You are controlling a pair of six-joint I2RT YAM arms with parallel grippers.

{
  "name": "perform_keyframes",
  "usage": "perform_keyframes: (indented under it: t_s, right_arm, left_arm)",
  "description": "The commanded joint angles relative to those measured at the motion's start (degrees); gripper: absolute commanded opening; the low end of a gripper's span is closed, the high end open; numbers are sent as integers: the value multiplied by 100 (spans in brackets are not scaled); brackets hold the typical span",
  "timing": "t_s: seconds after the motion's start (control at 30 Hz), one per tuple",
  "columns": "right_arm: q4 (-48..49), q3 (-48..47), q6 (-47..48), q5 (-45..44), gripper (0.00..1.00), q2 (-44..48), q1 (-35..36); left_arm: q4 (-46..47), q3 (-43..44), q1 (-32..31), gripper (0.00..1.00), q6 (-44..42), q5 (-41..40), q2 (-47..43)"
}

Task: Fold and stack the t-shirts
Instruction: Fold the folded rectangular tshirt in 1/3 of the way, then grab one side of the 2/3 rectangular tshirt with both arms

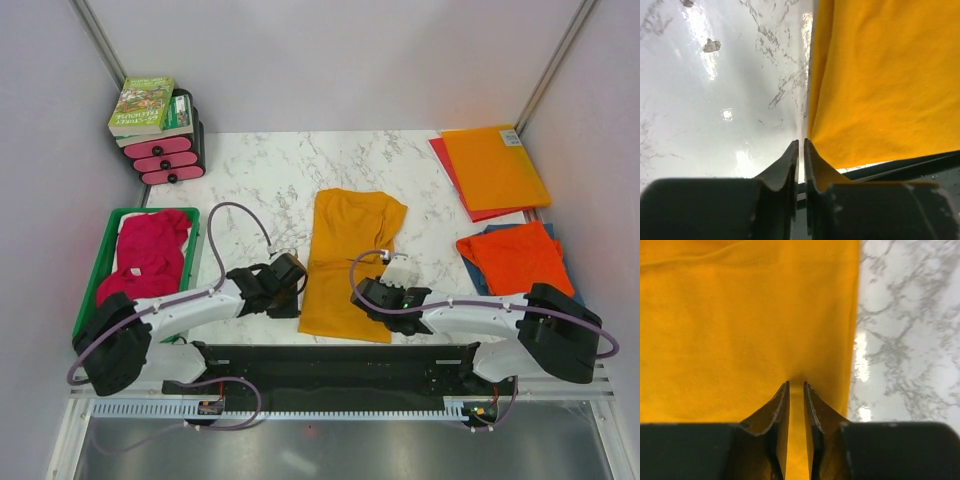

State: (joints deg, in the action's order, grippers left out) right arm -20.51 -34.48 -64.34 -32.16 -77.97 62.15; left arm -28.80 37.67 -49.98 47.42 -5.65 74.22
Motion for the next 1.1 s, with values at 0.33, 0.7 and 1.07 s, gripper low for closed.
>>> perform_keyframes:
  t_s: [0.33,0.7,1.07]
  right_arm:
    - [-1218,-1087,378,-985,57,1486,34]
    - [-1499,-604,-88,-1116,55,2084,289]
    - [-1965,-481,-711,-1354,54,2084,781]
  left_arm:
    - [242,-602,-355,54,312,-174,-1472]
    - [674,-1271,-592,53,479,-243,-1366]
    - [726,-1288,-592,50,496,-349,-2085]
